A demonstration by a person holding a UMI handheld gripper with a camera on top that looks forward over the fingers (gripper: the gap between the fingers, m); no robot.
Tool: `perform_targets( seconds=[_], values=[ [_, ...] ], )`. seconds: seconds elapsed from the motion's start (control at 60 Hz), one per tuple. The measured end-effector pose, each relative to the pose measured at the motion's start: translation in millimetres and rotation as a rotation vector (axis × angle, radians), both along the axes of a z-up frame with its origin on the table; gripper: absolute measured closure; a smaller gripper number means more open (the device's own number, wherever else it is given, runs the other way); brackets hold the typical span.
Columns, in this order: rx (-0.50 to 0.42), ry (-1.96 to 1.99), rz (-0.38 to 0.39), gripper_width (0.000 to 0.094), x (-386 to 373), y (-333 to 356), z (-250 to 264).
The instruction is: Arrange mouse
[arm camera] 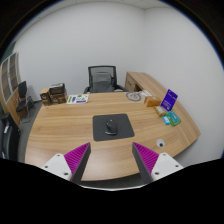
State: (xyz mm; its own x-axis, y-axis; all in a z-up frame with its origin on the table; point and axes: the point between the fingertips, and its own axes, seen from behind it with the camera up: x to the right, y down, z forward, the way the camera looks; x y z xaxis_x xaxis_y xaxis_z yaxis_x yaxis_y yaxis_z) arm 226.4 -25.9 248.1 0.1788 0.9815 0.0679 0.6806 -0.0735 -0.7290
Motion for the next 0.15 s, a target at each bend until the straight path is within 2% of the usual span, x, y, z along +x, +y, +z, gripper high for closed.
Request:
perform_targets(
  seconds=[0.15],
  values=[
    [0.011,0.006,0.019,0.0077,-2.6,-4.2,2.1]
  ],
)
